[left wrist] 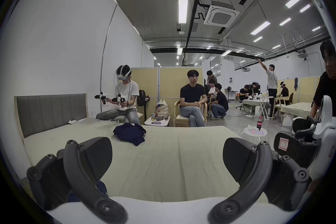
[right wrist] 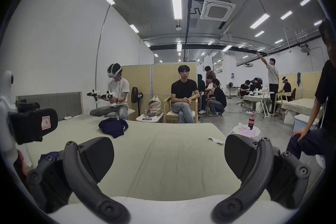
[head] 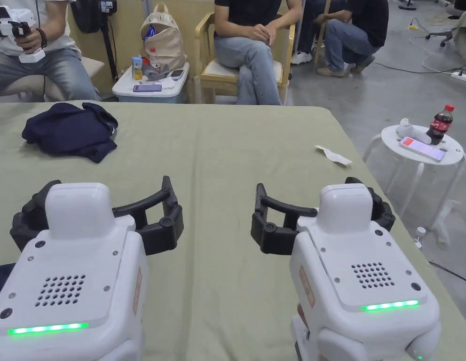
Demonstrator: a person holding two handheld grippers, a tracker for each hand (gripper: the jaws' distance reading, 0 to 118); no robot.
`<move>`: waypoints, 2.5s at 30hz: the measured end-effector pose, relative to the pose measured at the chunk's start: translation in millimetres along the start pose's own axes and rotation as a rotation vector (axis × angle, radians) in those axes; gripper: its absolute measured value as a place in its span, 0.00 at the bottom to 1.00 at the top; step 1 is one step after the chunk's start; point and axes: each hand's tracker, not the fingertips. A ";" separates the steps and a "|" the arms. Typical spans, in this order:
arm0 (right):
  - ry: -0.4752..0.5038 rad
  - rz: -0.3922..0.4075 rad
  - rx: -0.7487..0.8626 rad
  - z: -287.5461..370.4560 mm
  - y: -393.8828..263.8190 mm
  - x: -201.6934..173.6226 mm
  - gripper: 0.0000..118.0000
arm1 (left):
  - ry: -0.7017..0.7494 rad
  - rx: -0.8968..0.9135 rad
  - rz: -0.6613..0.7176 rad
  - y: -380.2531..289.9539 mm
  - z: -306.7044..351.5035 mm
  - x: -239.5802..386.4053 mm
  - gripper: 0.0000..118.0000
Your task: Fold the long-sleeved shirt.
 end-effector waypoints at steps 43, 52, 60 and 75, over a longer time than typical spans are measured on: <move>0.211 0.008 -0.161 -41.2 -27.7 -79.2 0.00 | 0.234 -0.174 -0.011 -46.0 28.7 -115.9 0.00; 0.489 -0.014 -0.298 -61.6 -68.9 -173.5 0.00 | 0.461 -0.447 0.124 -100.3 54.9 -245.1 0.03; 0.478 0.045 -0.371 -89.0 -93.3 -178.7 0.00 | 0.316 -0.638 0.171 -159.6 -83.6 -263.7 0.76; 0.392 0.022 -0.446 -107.9 -108.9 -128.3 0.00 | 0.309 -0.452 0.215 -106.9 -55.6 -223.4 0.09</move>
